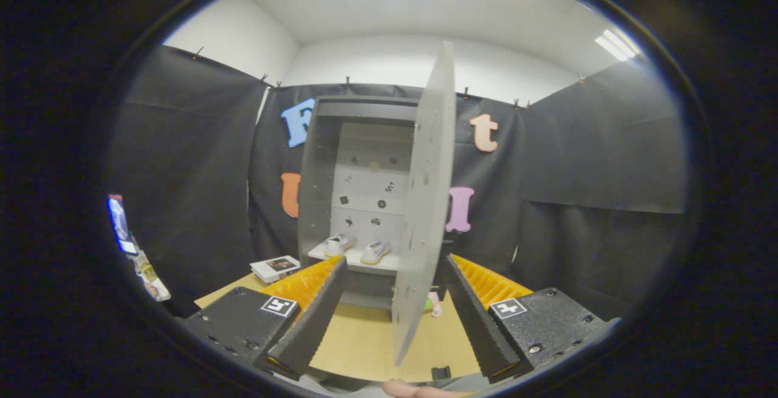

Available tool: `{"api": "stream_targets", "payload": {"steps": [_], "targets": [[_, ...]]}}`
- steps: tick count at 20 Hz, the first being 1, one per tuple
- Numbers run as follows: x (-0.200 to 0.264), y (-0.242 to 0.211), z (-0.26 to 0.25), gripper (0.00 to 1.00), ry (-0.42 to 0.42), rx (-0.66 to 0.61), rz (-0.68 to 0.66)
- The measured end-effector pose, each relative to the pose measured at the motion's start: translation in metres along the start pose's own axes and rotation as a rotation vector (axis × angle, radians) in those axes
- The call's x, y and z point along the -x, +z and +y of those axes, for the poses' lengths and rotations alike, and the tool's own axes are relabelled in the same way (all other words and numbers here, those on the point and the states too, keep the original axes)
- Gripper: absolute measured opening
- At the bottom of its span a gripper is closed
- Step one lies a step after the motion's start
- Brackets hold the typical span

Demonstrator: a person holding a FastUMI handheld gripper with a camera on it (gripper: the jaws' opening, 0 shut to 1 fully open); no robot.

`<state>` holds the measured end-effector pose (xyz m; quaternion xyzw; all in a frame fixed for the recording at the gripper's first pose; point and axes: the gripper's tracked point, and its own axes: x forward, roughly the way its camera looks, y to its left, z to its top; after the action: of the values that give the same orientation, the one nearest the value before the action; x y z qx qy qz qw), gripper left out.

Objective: Open the shoe cabinet door, grab the shoes and put them into the shoe cabinet, then close the shoe cabinet door.

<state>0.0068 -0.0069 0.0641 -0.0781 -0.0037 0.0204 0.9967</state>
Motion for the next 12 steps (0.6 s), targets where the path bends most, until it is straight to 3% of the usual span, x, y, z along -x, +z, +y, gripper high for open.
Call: {"api": "stream_targets", "payload": {"steps": [8,12], "targets": [[-0.007,0.001,-0.16,1.0,-0.236,0.0,-0.017],[-0.04,-0.008,-0.215,1.0,-0.254,-0.031,0.013]]}}
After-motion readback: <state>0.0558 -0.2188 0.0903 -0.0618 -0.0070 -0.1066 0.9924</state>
